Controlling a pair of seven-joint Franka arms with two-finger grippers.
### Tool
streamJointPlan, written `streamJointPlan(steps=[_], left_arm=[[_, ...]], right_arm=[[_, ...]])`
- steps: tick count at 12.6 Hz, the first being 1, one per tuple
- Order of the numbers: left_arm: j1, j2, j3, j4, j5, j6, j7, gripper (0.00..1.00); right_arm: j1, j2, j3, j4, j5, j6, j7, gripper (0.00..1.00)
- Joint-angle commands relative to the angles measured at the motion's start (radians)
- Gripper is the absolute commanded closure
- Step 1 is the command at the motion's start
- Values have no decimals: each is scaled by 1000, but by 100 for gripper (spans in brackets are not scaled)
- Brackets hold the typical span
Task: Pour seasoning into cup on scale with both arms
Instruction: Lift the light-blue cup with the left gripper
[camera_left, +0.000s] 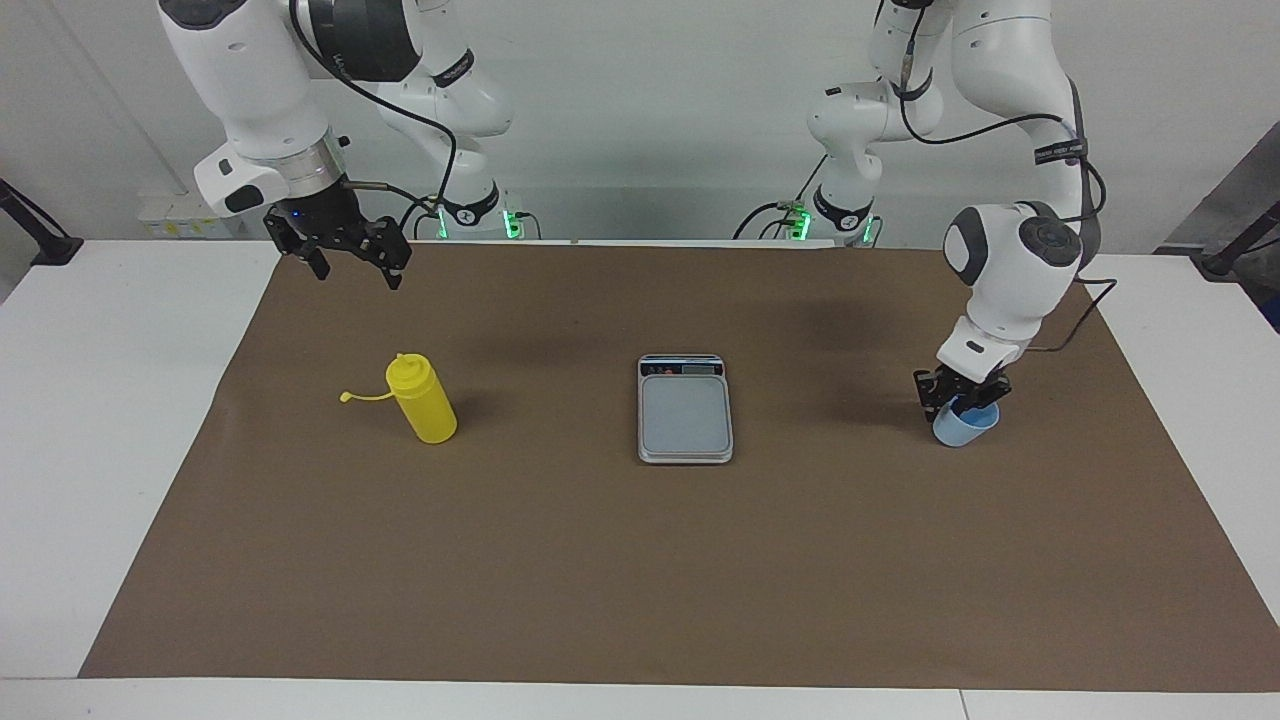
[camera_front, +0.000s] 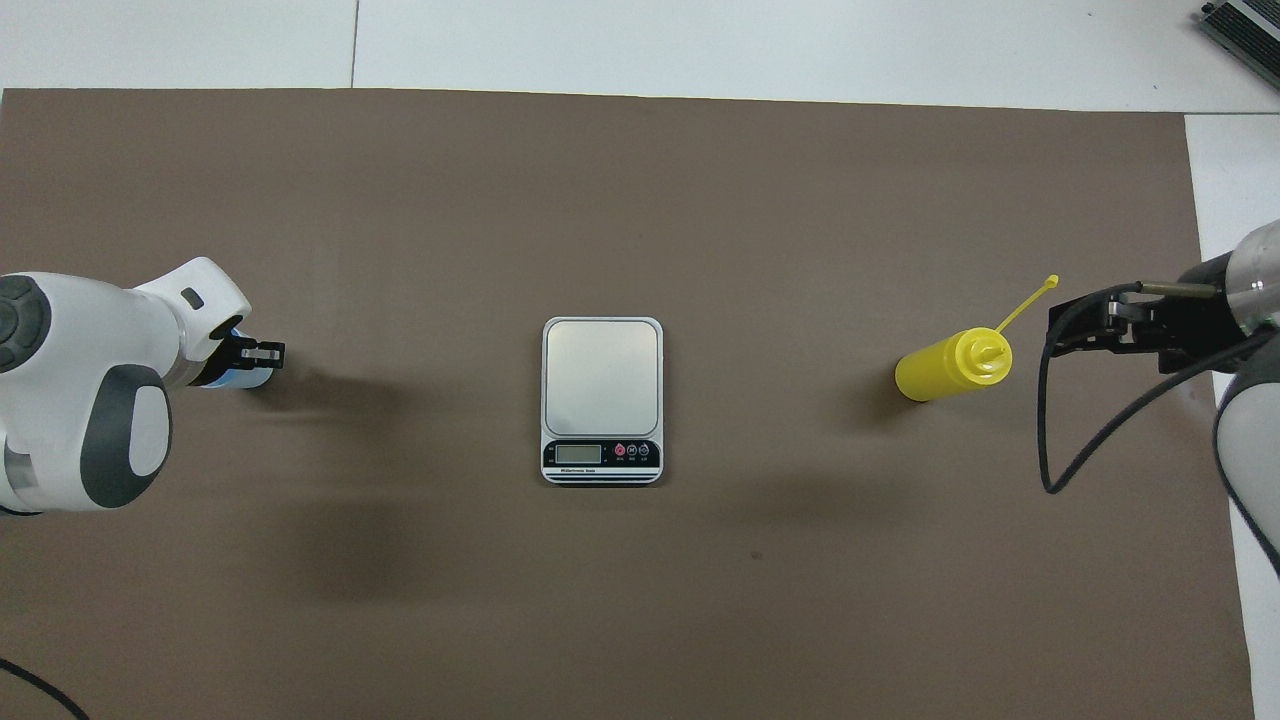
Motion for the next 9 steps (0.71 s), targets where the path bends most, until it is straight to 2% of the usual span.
streamJointPlan(steps=[1, 6, 9], left_arm=[[6, -2, 0, -1, 15, 8, 6, 77], [6, 0, 0, 11, 15, 3, 6, 98], [6, 1, 0, 17, 13, 1, 5, 100]], right_arm=[[-9, -18, 6, -24, 9, 12, 13, 0], [-11, -18, 6, -24, 9, 12, 13, 0], [-11, -18, 6, -24, 9, 12, 13, 0]])
